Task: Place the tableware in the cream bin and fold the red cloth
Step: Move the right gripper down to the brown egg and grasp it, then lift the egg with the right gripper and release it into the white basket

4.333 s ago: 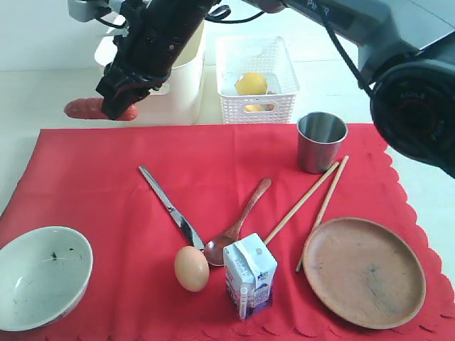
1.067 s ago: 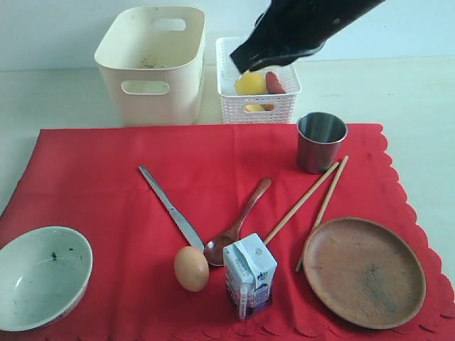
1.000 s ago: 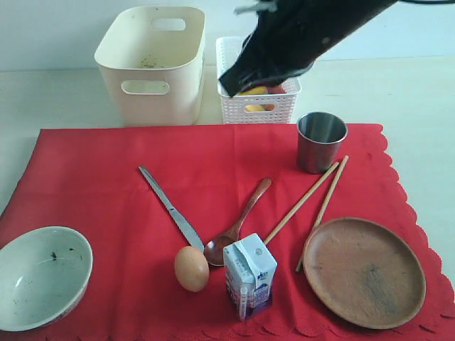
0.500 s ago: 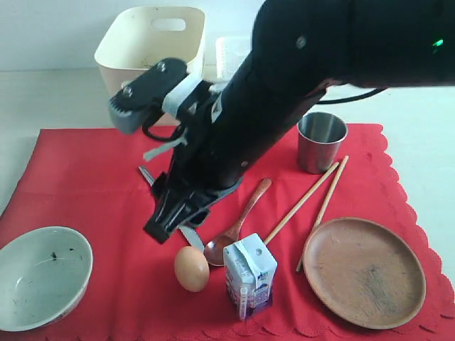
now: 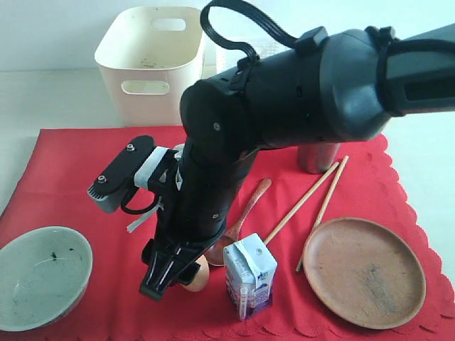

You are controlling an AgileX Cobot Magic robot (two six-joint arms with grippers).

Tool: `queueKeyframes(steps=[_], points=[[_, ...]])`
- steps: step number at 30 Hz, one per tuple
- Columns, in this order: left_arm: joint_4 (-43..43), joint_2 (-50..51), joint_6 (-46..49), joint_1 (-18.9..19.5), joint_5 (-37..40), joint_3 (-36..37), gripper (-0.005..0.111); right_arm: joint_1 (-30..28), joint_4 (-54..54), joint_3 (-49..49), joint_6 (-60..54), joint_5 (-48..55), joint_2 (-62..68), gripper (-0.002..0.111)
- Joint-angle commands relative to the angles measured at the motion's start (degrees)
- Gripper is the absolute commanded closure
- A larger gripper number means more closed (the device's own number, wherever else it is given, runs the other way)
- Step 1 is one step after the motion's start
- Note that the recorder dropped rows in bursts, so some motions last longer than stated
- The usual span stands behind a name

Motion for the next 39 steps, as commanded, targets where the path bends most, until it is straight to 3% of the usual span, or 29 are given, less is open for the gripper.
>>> queueKeyframes(steps=[1,12,20,26,39], points=[[0.0,-0.4,-0.3,0.1,-0.3,0.2,0.107,0.1,-1.0,-1.7,0.5,-0.2,2.6,0.044],[0.0,-0.4,-0.3,0.1,-0.3,0.2,0.107,0.1,-2.8,-3.8,0.5,-0.1,8.9,0.046],[0.0,-0.4,-0.3,0.1,-0.3,0.2,0.107,0.1,-4.1,-3.8,0.8,-0.9,9.0,0.087],[0.0,-0.4,-0.3,0.1,-0.3,0.2,0.107,0.1,-4.1,-3.8,0.8,-3.3,9.0,0.108],[0.0,-0.4,-0.3,0.1,-0.3,0.2,0.107,-1.9,-4.5,-3.8,2.4,-10.5,-1.0,0.108]])
